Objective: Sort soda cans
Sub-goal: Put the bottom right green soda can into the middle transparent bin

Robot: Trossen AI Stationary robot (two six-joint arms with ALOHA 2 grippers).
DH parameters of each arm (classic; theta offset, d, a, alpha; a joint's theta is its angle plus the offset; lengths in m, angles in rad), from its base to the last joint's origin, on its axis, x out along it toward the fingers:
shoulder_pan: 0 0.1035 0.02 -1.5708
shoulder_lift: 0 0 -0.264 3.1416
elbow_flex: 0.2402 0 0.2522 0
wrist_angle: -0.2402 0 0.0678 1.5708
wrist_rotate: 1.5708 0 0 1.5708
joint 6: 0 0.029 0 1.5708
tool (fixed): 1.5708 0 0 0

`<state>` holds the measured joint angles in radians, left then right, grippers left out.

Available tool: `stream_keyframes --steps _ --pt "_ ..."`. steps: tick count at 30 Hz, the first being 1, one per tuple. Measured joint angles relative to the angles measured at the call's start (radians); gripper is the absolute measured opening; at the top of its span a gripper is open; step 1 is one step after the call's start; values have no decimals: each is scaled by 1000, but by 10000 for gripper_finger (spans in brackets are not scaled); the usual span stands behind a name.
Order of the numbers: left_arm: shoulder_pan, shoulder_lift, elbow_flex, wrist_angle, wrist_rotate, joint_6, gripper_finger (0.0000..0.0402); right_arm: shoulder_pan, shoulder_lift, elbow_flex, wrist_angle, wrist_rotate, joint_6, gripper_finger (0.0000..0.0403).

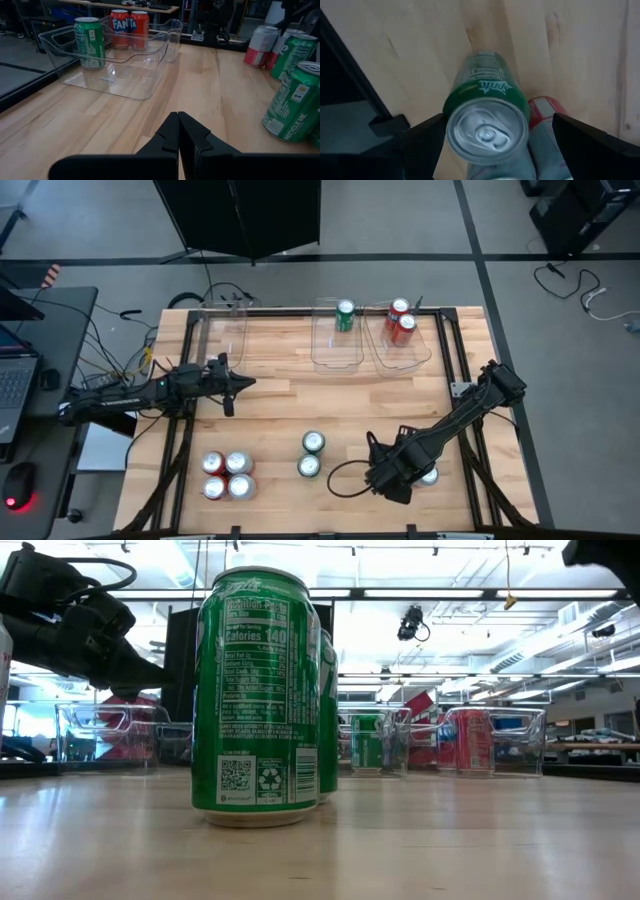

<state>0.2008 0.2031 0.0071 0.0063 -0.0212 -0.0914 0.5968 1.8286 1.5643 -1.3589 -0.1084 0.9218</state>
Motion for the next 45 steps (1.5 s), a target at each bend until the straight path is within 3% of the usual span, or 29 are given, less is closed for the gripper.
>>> stream_keyframes --steps 10,14,20,31,45 --pt "0 0 0 0 0 0 2 2 0 -118 94 -58 -33 333" --pt "0 0 0 0 0 0 2 -12 1 -106 53 -63 -57 288" --pt "0 0 0 0 0 -3 2 -86 1 -19 -13 3 -146 288" --pt "0 0 0 0 0 -25 2 -354 1 237 -173 260 -421 288" --pt "0 0 0 -1 0 -54 2 -785 2 367 -55 329 -866 288"
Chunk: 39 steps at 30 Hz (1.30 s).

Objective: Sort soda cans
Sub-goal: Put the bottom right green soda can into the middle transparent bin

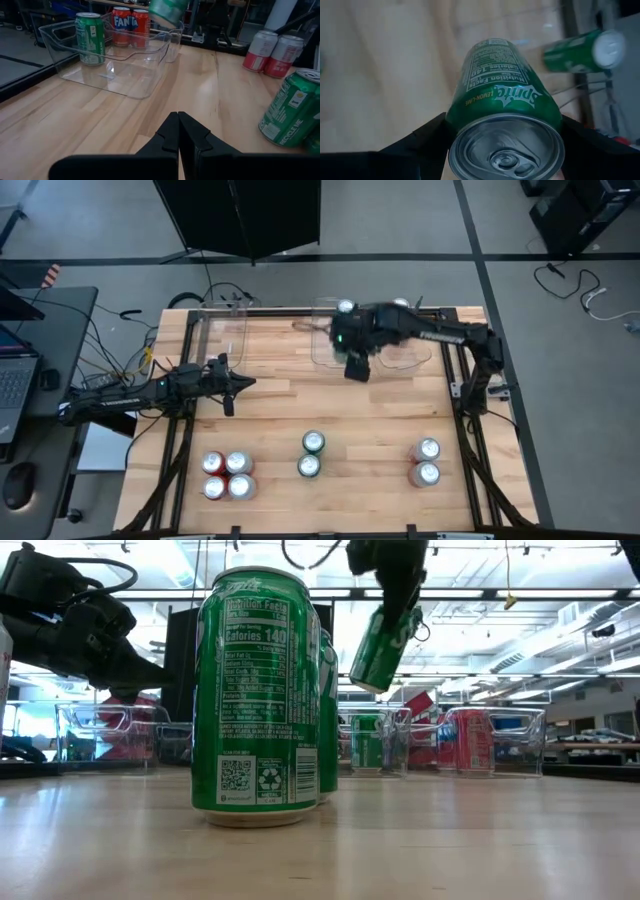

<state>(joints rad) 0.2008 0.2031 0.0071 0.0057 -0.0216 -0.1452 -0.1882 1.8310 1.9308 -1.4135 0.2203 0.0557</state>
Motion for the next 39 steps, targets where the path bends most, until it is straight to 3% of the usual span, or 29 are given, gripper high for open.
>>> stream_keyframes --steps 11,21,30,39 --pt "0 0 0 0 2 -16 2 -216 130 1 28 -54 -192 288" --pt "0 0 0 0 11 -16 2 -199 194 1 -118 -115 -205 288" --pt "0 0 0 1 16 -21 2 -246 199 1 -28 -52 -196 288" --pt "0 0 0 1 19 -19 2 -333 271 1 -3 -91 -198 288"
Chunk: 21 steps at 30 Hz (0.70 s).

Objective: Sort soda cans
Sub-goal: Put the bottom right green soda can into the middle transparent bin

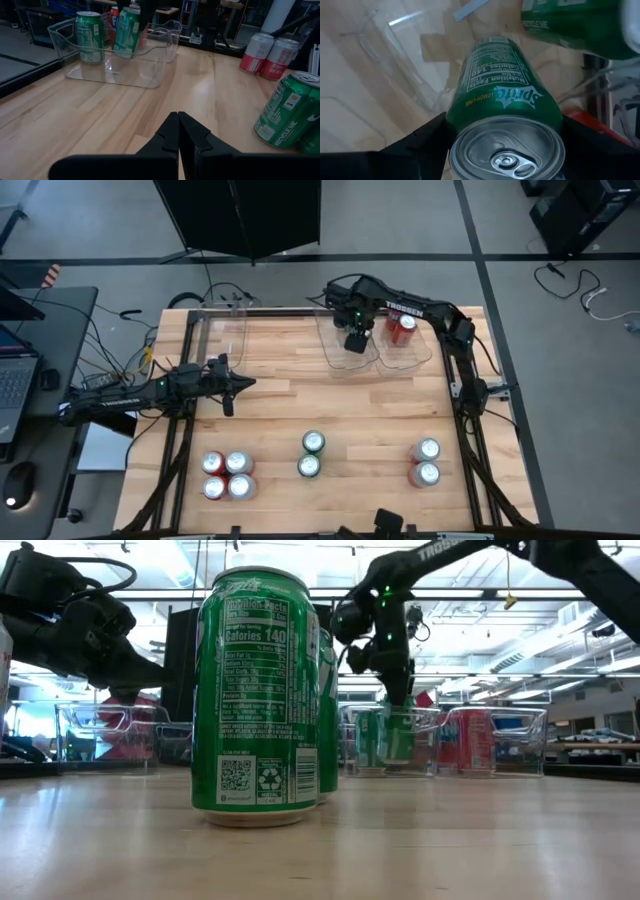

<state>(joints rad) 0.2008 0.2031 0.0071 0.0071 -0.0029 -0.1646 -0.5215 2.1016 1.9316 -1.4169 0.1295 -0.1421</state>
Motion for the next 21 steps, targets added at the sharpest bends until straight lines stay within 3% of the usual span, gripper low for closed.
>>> stream_keyframes --steps 14,21 --pt "0 0 0 0 1 3 2 -26 44 0 60 12 -8 288" --pt "0 0 0 1 7 2 2 -26 44 0 77 78 19 359"
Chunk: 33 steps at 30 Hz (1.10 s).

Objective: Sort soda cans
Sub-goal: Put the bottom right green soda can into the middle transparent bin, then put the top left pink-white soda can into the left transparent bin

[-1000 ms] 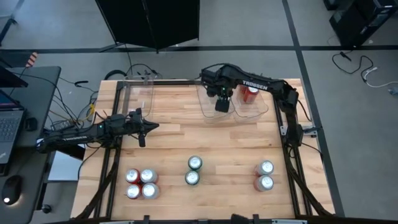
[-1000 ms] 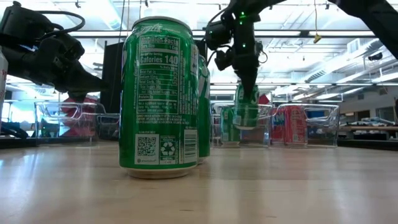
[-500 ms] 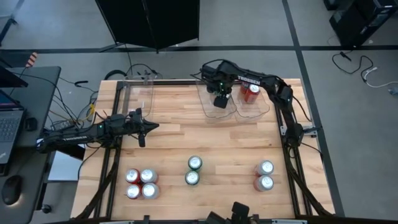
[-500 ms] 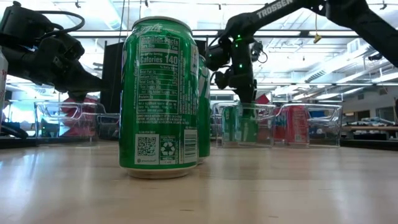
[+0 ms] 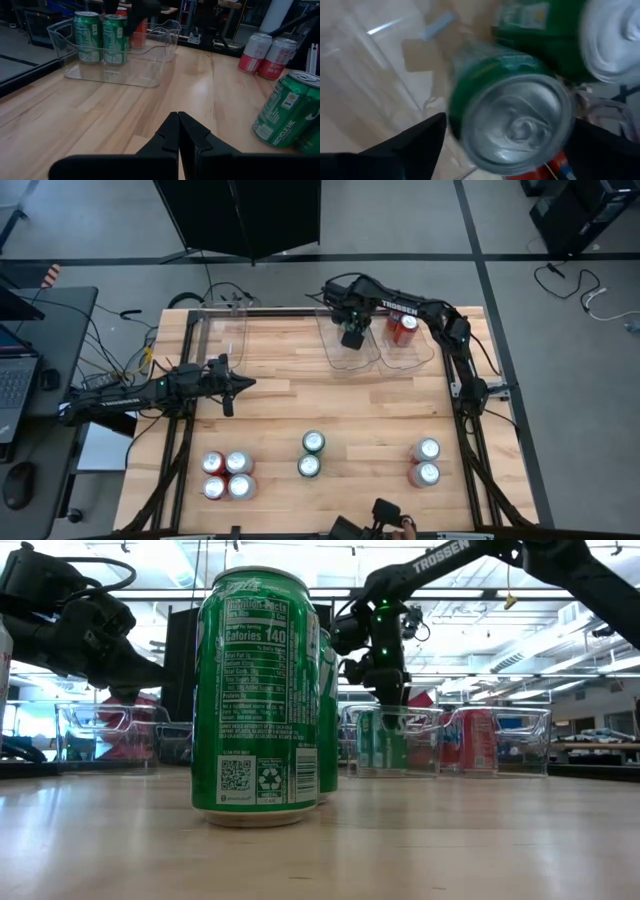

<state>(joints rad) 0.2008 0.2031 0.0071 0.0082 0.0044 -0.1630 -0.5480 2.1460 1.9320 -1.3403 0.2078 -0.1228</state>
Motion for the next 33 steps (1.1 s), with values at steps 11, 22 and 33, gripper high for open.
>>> stream_keyframes --steps 11,22,33 --pt "0 0 0 0 1 -2 2 11 -3 47 -50 15 4 363" --pt "0 0 0 0 1 -2 2 53 -7 282 16 -61 1 313" --pt "0 0 0 0 1 -1 2 58 -3 169 142 -80 -20 24"
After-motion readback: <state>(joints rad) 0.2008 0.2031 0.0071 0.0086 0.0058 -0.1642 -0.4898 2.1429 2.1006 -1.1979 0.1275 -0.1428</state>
